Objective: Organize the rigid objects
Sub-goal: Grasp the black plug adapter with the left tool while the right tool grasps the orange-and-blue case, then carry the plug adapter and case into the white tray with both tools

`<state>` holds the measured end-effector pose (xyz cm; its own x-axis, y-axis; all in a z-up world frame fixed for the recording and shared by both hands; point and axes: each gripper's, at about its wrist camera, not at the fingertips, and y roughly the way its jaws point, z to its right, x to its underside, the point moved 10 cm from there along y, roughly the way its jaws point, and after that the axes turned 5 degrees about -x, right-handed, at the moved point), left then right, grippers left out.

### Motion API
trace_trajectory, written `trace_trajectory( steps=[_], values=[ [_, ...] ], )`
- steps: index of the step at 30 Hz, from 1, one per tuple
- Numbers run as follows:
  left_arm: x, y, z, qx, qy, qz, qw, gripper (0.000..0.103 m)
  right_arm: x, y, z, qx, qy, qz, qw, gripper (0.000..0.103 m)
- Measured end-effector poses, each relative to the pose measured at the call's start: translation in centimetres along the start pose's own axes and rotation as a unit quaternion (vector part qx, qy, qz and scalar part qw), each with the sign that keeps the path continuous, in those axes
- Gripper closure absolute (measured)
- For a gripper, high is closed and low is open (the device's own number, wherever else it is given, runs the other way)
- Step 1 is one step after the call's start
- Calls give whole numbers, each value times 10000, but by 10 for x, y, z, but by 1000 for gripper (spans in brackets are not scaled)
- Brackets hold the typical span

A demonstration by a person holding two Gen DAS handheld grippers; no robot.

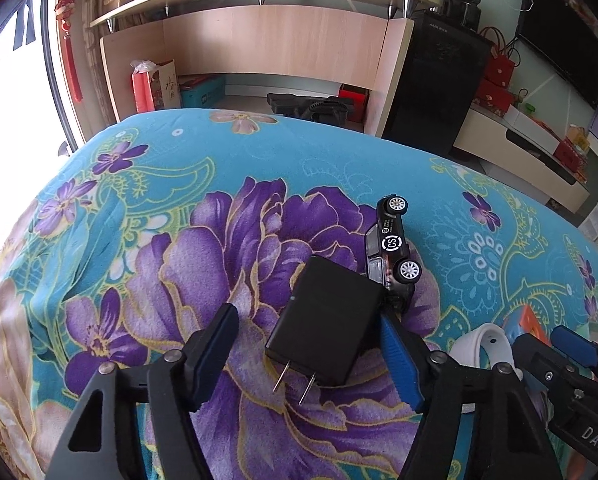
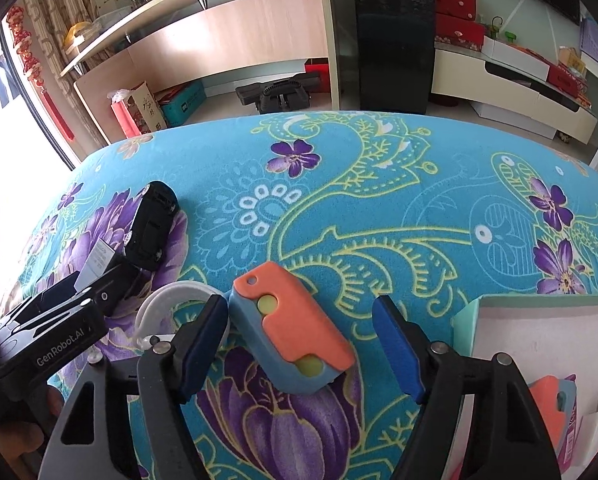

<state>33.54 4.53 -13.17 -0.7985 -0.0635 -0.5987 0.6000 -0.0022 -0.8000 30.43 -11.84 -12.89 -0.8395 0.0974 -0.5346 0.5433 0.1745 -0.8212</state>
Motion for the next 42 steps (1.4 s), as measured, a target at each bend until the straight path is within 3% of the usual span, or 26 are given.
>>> trace_trajectory(
  steps=[3,5,13,26,33,42],
  values=[
    [0,0,2,-19,71,-14,10000,52,3,-3,1,94,-115,-57,9999,29],
    [0,0,0,-37,60,-27,10000,56,5,-4,2,147,-178,-126,9997,29],
    [4,-5,-10,-243,116,-127,9996,57,12,-2,-3,317,-519,-273,9978,31],
    [5,-7,-16,-379,129,-193,9990,57,10,10,-4,407,-514,-131,9978,51],
    [3,-22,-11,-398,100,-113,9991,60,9,-3,-9,356,-561,-74,9978,58],
    [-1,-56,2,-345,271,119,9990,60,16,-30,-17,191,-493,-17,9986,60]
  ],
)
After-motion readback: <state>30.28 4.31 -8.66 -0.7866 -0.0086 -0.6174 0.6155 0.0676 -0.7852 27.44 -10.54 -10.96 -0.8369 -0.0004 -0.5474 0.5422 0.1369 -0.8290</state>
